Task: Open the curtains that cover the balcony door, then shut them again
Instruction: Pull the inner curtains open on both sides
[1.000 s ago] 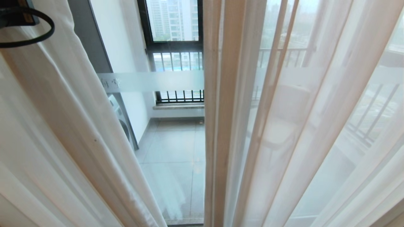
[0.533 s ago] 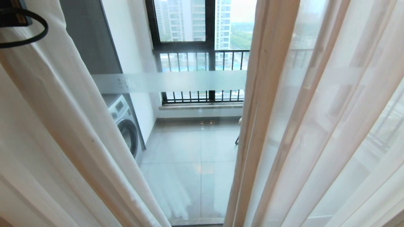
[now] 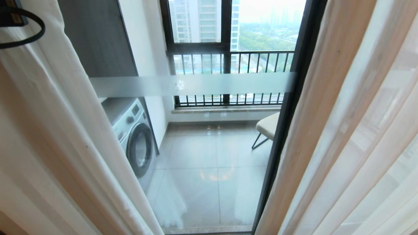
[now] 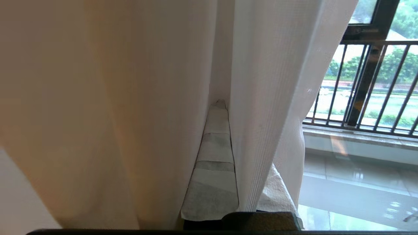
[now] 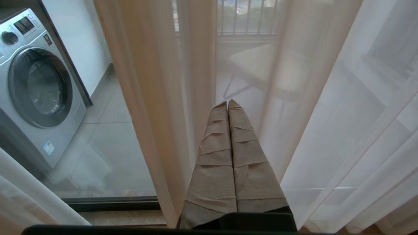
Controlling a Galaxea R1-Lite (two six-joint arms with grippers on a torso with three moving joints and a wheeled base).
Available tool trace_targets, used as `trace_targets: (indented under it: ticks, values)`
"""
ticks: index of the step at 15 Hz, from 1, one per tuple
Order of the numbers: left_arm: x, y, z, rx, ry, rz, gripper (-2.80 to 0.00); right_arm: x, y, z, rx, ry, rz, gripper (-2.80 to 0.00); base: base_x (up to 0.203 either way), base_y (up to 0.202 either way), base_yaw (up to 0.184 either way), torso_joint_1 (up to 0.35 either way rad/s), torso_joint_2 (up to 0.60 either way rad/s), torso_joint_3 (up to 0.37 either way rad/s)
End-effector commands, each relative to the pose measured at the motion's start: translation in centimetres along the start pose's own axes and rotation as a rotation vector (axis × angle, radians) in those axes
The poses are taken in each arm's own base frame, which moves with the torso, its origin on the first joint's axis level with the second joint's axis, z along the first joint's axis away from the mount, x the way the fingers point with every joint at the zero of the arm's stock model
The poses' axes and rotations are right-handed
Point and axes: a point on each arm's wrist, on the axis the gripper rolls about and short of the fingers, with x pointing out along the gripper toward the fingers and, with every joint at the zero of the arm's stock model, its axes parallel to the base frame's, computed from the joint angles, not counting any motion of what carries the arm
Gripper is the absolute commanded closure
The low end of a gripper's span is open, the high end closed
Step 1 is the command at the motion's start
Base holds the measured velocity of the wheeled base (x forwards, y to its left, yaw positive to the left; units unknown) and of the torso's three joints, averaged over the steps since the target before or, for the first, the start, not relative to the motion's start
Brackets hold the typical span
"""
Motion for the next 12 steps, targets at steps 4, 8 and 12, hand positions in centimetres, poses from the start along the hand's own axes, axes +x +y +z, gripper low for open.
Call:
trace_targets:
  ticks: [4, 8, 12]
  values:
    - [-1.0, 1.9, 0.8, 0.001, -0.02, 0.064, 0.0, 0.0, 0.0, 0.0, 0.0, 0.0, -0.001, 0.0, 0.0, 0.193, 0.001, 0.001, 0.0, 0.003]
    - [-1.9, 3.2, 0.7, 0.01, -0.01, 0.111, 0.0, 0.0, 0.0, 0.0, 0.0, 0.0, -0.001, 0.0, 0.0, 0.191, 0.0, 0.002, 0.0, 0.003]
    - [-2.2, 4.2, 0.9, 0.014, -0.018, 0.15, 0.0, 0.0, 0.0, 0.0, 0.0, 0.0, 0.001, 0.0, 0.0, 0.194, 0.001, 0.003, 0.0, 0.001]
